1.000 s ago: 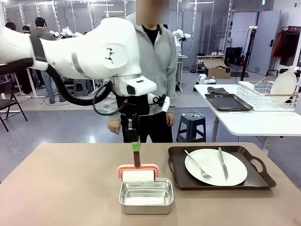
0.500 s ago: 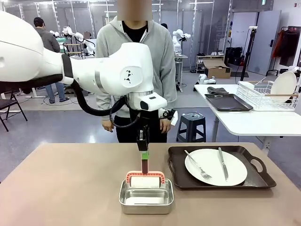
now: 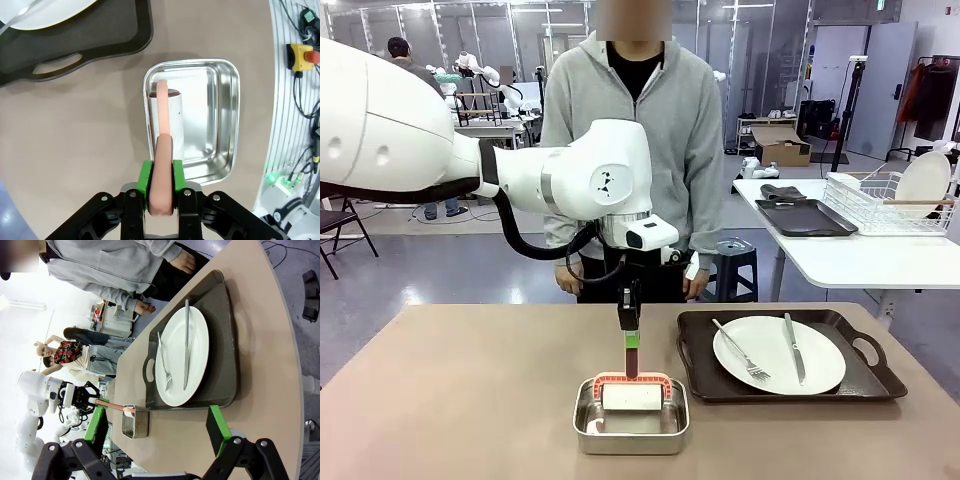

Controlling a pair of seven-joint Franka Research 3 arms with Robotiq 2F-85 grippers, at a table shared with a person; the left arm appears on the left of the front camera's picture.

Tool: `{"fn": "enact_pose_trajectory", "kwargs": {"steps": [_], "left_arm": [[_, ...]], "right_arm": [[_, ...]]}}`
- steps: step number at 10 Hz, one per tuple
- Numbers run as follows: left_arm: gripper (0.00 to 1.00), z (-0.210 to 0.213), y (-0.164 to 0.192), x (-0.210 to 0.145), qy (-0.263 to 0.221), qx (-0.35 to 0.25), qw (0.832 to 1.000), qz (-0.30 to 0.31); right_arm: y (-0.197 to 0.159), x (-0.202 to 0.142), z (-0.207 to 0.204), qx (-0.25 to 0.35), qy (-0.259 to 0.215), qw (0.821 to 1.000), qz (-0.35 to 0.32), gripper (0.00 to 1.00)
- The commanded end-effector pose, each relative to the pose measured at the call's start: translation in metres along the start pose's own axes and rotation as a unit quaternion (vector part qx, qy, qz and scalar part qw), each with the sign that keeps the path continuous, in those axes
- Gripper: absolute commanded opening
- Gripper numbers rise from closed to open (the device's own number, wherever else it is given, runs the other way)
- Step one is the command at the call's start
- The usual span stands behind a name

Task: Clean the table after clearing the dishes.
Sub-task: Place the Lint Roller back on top of the Airtight Container.

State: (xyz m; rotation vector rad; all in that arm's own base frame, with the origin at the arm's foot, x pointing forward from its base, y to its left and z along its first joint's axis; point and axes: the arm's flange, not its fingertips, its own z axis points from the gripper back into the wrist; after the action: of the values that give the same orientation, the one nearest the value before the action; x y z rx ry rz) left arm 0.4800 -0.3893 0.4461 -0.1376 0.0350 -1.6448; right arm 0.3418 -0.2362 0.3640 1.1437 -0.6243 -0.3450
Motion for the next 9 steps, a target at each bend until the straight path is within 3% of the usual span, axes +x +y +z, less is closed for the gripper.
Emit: {"fn": "enact_pose_trajectory", "kwargs": {"steps": [1,6,9], "left_arm": [[0.22,-0.002,0.017,-0.001,0.028,0.048,0.998,0.017],[0.22,-0.029,0.041,-0.008,0.053,0.030,0.998,0.010],[0.22,-0.026,0.042,-0.012,0.040,0.027,0.999,0.020]], "right_arm": [[0.002,-0.002,0.002,0.000,0.002,1.000,0.002,1.00],[0.002,-0.002,0.002,0.000,0.002,1.000,0.002,1.00],[0.002,-0.002,0.002,0.000,0.002,1.000,0.002,1.00]]}}
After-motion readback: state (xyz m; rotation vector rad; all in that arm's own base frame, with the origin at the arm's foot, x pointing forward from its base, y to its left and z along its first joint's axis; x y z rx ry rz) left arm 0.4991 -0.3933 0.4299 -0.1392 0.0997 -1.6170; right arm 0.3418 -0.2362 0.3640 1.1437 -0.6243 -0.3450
